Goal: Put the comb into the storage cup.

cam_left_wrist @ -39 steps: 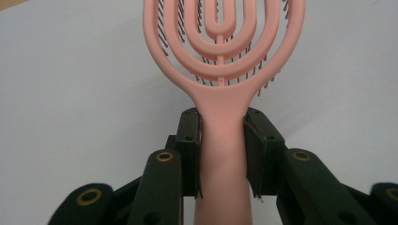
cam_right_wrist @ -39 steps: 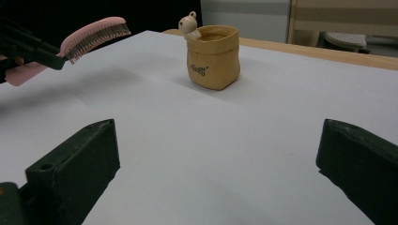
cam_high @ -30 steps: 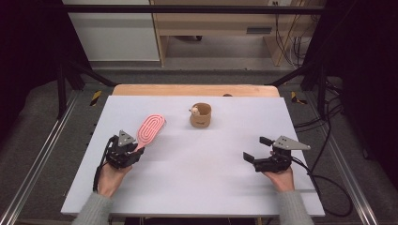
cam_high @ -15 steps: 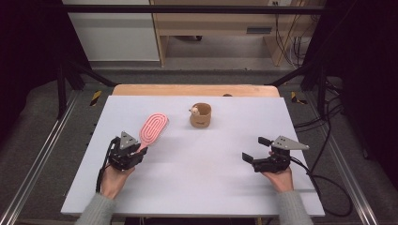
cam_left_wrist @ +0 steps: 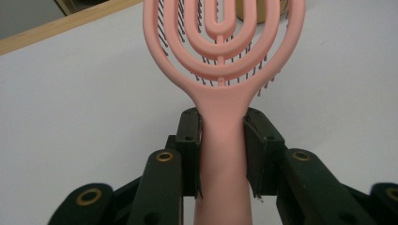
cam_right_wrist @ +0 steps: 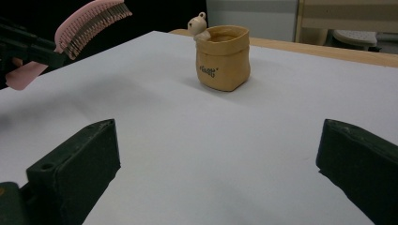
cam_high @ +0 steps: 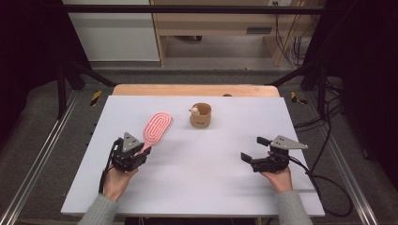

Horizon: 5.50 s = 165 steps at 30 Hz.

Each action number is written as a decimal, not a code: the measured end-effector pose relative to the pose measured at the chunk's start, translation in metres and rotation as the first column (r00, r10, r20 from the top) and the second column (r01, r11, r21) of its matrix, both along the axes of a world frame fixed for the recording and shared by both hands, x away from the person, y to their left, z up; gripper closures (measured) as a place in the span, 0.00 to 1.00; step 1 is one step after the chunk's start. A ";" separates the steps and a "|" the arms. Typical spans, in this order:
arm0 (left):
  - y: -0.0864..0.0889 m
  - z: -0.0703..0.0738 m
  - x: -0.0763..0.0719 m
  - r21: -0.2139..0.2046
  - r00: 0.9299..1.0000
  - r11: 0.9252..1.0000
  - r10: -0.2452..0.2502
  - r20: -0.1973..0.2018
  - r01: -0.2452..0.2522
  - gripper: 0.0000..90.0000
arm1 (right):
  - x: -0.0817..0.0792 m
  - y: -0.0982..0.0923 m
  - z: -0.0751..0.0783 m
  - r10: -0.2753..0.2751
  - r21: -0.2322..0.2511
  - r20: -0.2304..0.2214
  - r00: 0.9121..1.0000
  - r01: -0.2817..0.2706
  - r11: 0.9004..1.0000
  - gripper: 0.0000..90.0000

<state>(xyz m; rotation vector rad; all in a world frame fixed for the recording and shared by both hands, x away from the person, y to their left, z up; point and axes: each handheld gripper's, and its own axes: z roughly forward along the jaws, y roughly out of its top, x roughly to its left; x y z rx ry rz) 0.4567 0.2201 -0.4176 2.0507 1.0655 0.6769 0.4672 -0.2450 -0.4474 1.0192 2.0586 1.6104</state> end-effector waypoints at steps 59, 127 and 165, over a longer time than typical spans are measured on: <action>-0.051 0.000 -0.009 -0.042 0.998 0.997 -0.063 0.019 0.064 0.77 | -0.001 0.037 0.021 0.018 0.039 0.022 1.000 -0.019 0.999 0.01; -0.098 -0.025 -0.014 -0.189 0.994 0.978 -0.081 0.070 0.093 0.77 | 0.002 0.092 0.036 0.047 0.073 -0.065 0.997 -0.042 0.996 0.01; -0.112 -0.023 -0.021 -0.179 0.990 0.976 -0.104 0.100 0.121 0.77 | 0.023 0.125 0.035 0.044 0.090 -0.159 0.986 -0.030 0.995 0.05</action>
